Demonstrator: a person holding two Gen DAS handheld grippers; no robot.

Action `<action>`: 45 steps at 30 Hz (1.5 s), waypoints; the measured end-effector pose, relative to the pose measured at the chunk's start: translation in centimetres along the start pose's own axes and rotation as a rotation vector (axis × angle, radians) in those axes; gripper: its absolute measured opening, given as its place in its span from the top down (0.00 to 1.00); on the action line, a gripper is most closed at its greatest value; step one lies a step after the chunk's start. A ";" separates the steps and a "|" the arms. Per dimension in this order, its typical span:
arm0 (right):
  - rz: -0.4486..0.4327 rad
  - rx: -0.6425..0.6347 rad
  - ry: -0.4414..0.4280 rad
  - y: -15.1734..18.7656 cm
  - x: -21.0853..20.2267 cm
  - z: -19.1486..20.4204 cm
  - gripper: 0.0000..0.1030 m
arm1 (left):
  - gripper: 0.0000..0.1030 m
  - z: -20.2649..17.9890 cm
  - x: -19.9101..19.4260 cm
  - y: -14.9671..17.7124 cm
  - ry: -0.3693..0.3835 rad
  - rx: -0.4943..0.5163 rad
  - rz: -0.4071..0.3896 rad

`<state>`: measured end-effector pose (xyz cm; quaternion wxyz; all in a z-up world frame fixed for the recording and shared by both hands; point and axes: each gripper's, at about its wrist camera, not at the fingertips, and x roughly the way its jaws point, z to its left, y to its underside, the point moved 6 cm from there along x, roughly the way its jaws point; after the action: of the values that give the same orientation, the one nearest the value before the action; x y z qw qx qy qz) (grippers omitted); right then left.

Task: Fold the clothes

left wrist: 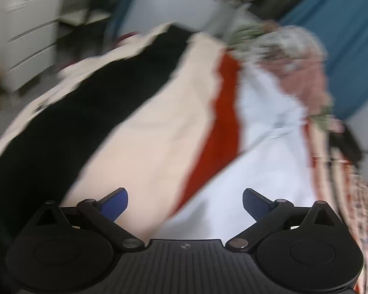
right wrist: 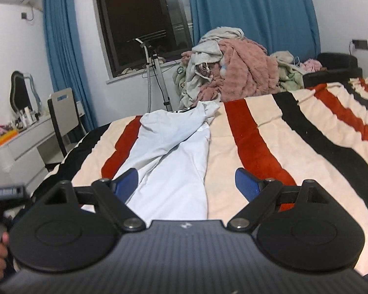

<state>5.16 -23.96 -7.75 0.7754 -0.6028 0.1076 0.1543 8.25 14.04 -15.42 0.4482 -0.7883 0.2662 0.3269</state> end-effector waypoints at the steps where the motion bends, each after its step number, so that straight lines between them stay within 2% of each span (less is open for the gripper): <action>1: 0.006 0.010 0.002 0.0 0.0 -0.3 0.15 | 0.08 0.9 0.3 0.3 -0.032 -0.025 0.026; 4: 0.004 0.054 -0.013 -0.5 0.0 -1.2 0.15 | 0.20 1.7 0.7 1.0 -0.029 -0.060 0.092; 9: 0.005 0.122 -0.090 -1.7 -1.5 -3.1 0.16 | 0.30 0.2 0.7 2.0 -0.042 0.039 0.117; 12: -0.013 0.147 -0.131 -2.6 -2.5 -4.4 0.15 | 0.44 -1.0 1.1 2.6 -0.071 0.090 0.133; 14: 0.003 0.141 -0.140 -2.6 -2.7 -5.0 0.15 | 0.68 -1.4 1.1 3.1 -0.080 0.125 0.151; 15: 0.021 0.144 -0.141 -2.3 -2.7 -5.3 0.15 | 0.77 -1.6 0.9 3.5 -0.089 0.151 0.156; 16: 0.040 0.155 -0.146 -2.0 -2.5 -5.5 0.15 | 0.90 -2.1 0.5 3.7 -0.099 0.187 0.145; 17: 0.058 0.165 -0.152 -1.7 -2.3 -5.6 0.15 | 0.94 -2.6 0.1 3.8 -0.108 0.224 0.135; 19: 0.078 0.178 -0.172 -1.4 -2.2 -5.5 0.15 | 0.95 -3.6 -1.1 4.1 -0.133 0.309 0.100; 22: 0.081 0.183 -0.181 -1.3 -2.3 -5.5 0.15 | 0.95 -6.4 -4.9 4.5 -0.209 0.525 -0.044; 24: 0.075 0.186 -0.180 -1.2 -2.4 -5.5 0.15 | 0.95 -9.1 -8.0 6.0 -0.203 0.663 -0.136; 25: 0.074 0.191 -0.177 -1.2 -2.4 -5.6 0.15 | 0.95 -10.7 -9.4 7.1 -0.183 0.725 -0.172; 28: 0.079 0.215 -0.168 -1.1 -2.2 -6.0 0.15 | 0.95 -15.2 -12.2 11.2 -0.069 0.862 -0.214; 31: 0.096 0.231 -0.173 -1.0 -2.1 -6.3 0.15 | 0.97 -18.4 -11.8 15.2 0.037 0.923 -0.157; 36: 0.174 0.254 -0.193 0.2 -1.4 -6.2 0.15 | 0.96 -19.5 -6.5 18.8 0.134 0.894 0.101; 39: 0.271 0.319 -0.232 1.6 -0.3 -6.4 0.15 | 0.80 -18.9 -5.9 17.8 0.204 0.804 0.176; 41: 0.355 0.397 -0.265 2.8 0.8 -6.7 0.15 | 0.48 -17.9 -6.5 16.4 0.248 0.727 0.193; 42: 0.393 0.440 -0.282 3.4 1.3 -6.8 0.17 | 0.42 -17.2 -6.5 15.0 0.253 0.680 0.189; 43: 0.430 0.473 -0.291 4.0 1.8 -6.8 0.26 | 0.37 -16.5 -6.4 13.7 0.244 0.628 0.183; 45: 0.511 0.520 -0.279 5.3 3.1 -6.5 0.27 | 0.34 -15.0 -5.8 11.1 0.234 0.519 0.178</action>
<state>6.17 -28.71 -15.29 0.8462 -0.3129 0.1833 0.3906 0.74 -3.49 -11.22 0.5704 -0.6533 0.4589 0.1929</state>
